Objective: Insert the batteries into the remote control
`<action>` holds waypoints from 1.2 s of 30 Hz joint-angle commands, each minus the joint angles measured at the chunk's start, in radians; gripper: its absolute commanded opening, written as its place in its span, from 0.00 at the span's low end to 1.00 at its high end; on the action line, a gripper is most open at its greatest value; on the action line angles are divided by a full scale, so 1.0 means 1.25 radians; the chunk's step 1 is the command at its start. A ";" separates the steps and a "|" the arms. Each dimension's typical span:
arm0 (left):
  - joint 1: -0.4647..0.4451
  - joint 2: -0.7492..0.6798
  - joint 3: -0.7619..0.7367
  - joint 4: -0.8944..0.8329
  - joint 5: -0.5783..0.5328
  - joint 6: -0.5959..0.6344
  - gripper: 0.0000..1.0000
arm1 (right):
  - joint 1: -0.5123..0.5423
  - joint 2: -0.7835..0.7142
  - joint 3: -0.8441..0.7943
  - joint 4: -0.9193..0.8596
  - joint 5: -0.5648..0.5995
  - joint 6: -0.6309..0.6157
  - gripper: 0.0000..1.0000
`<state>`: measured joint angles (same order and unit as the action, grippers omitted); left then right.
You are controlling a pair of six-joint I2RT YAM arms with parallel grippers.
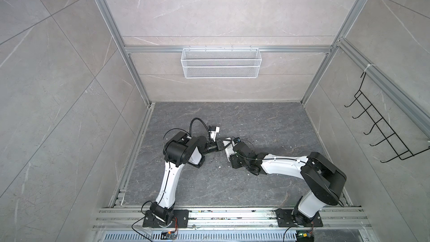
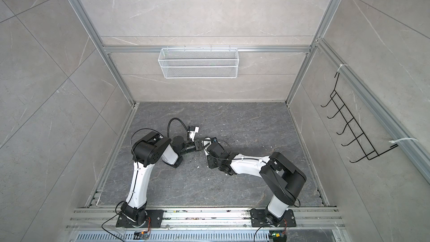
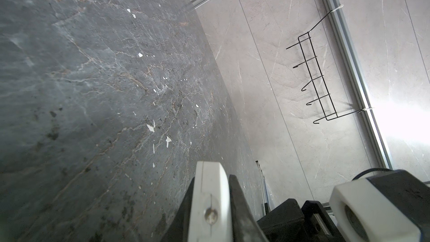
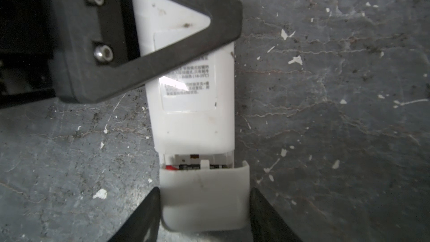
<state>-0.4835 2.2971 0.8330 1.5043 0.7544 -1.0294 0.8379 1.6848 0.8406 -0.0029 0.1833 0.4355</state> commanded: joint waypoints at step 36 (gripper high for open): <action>0.009 -0.008 0.010 -0.243 -0.010 0.045 0.04 | -0.019 0.062 0.037 -0.029 -0.055 -0.048 0.68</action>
<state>-0.4789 2.2520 0.8581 1.3254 0.7567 -1.0256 0.8169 1.7714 0.8940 -0.0025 0.1158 0.3874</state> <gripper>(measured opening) 0.184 0.681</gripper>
